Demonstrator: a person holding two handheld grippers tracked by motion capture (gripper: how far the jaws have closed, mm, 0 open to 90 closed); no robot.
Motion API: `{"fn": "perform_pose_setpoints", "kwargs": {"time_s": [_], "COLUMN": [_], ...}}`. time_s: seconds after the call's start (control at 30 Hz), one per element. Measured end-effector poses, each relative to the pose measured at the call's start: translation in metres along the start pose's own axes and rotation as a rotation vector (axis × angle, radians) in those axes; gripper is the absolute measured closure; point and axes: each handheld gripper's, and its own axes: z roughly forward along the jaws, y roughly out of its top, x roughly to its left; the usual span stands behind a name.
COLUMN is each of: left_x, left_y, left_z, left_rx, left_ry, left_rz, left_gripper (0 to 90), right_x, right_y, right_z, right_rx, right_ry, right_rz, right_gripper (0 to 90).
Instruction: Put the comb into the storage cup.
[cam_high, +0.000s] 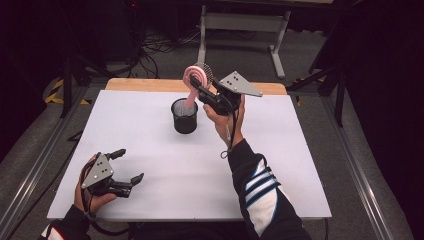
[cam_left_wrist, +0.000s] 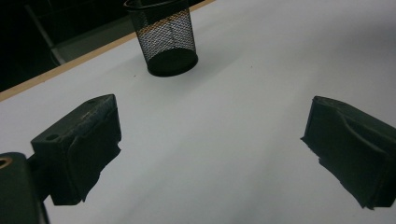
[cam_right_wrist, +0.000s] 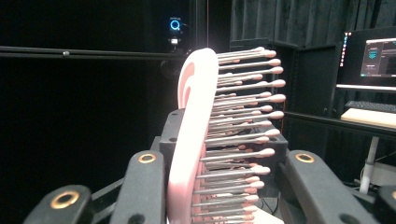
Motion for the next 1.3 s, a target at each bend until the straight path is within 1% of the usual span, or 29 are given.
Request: {"fn": "perform_pose_setpoints", "kwargs": {"time_s": [0.03, 0.13, 0.43, 0.6, 0.7, 0.8, 0.83, 1.0, 1.13, 1.3], "left_x": [0.000, 0.000, -0.001, -0.001, -0.001, -0.001, -0.001, 0.000, -0.001, -0.001], "left_y": [0.000, 0.000, 0.000, 0.000, 0.000, 0.000, 0.000, -0.001, -0.001, -0.001], "left_z": [0.000, 0.000, 0.001, 0.000, 0.000, 0.000, 0.000, 0.000, 0.000, -0.001], "left_rx": [0.000, 0.002, 0.002, 0.003, 0.002, 0.002, 0.003, 0.001, 0.002, 0.005], "left_ry": [0.000, 0.000, -0.003, -0.004, -0.003, -0.005, -0.006, -0.005, -0.007, -0.005], "left_rz": [0.001, 0.007, 0.002, 0.006, 0.003, 0.008, 0.007, 0.003, 0.005, 0.003], "left_gripper": [4.9, 5.0, 5.0, 5.0, 5.0, 5.0, 5.0, 5.0, 5.1, 5.3], "right_x": [0.000, 0.001, -0.003, -0.006, -0.009, -0.010, -0.010, -0.011, -0.012, -0.011], "right_y": [-0.001, -0.003, -0.009, -0.013, -0.019, -0.022, -0.023, -0.029, -0.034, -0.038], "right_z": [0.001, 0.004, 0.010, 0.012, 0.016, 0.019, 0.020, 0.025, 0.028, 0.029], "right_rx": [0.006, 0.012, 0.024, 0.034, 0.052, 0.070, 0.071, 0.095, 0.107, 0.120], "right_ry": [0.000, -0.002, -0.017, -0.023, -0.037, -0.044, -0.043, -0.055, -0.057, -0.056], "right_rz": [-0.008, -0.010, 0.008, 0.017, 0.030, 0.021, 0.030, 0.024, 0.039, 0.037], "right_gripper": [64.1, 64.1, 64.0, 64.1, 64.1, 64.1, 64.1, 64.1, 64.1, 64.1]}}
